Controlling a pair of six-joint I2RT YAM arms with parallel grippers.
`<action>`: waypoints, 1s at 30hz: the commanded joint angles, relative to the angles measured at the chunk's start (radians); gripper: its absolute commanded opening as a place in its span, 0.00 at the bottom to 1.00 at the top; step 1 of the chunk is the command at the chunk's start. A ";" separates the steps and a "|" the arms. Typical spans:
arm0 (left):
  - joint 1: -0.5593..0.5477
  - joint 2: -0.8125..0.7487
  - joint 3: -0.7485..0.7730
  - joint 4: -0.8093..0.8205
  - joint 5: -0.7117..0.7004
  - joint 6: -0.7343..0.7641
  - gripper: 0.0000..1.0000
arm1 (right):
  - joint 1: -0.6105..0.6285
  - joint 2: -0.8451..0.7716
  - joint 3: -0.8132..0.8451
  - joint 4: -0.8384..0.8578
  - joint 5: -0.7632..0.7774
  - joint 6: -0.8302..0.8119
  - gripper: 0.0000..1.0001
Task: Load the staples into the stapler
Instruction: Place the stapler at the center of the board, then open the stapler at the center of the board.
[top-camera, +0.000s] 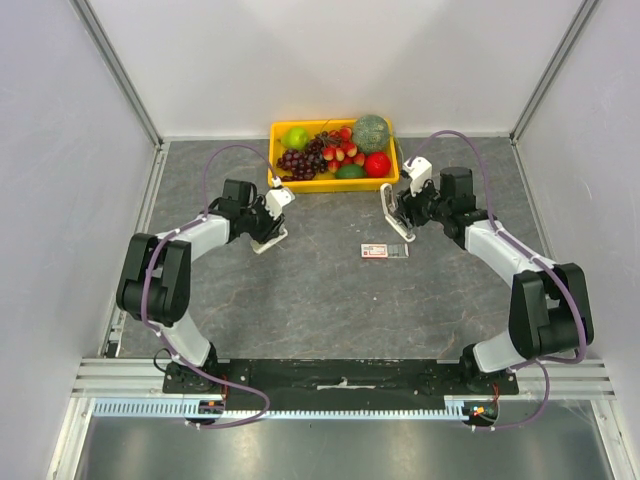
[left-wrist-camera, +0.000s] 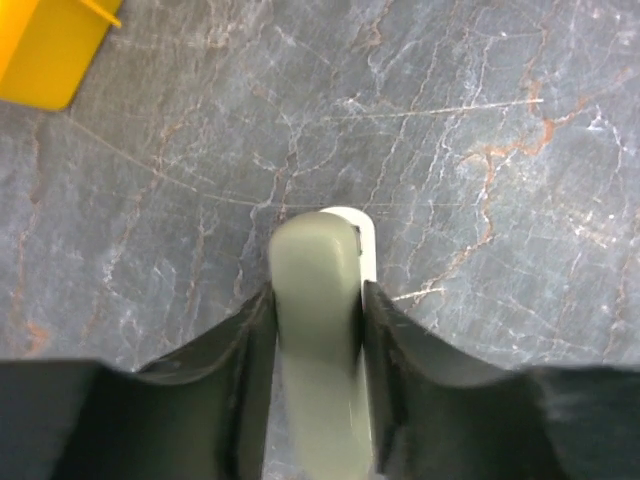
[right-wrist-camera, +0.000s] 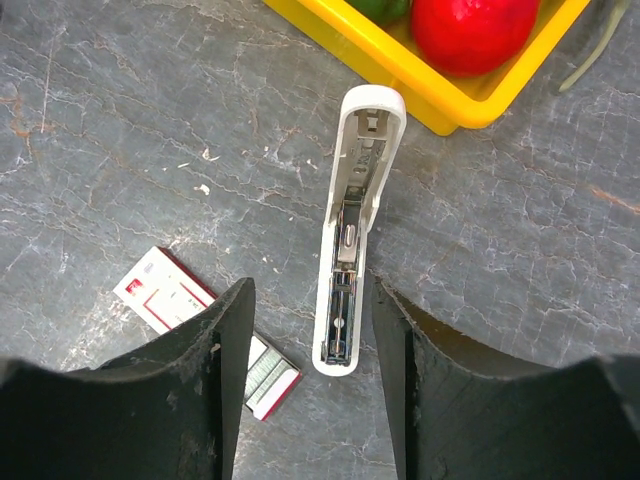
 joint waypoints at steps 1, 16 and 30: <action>-0.003 -0.027 0.035 -0.004 0.052 -0.006 0.30 | -0.005 -0.034 0.016 0.018 -0.036 -0.017 0.56; -0.158 -0.358 -0.014 -0.133 0.331 -0.026 0.02 | 0.113 -0.123 -0.020 -0.176 -0.546 -0.301 0.66; -0.523 -0.389 0.066 -0.165 0.086 -0.086 0.02 | 0.230 -0.079 0.016 -0.276 -0.653 -0.373 0.73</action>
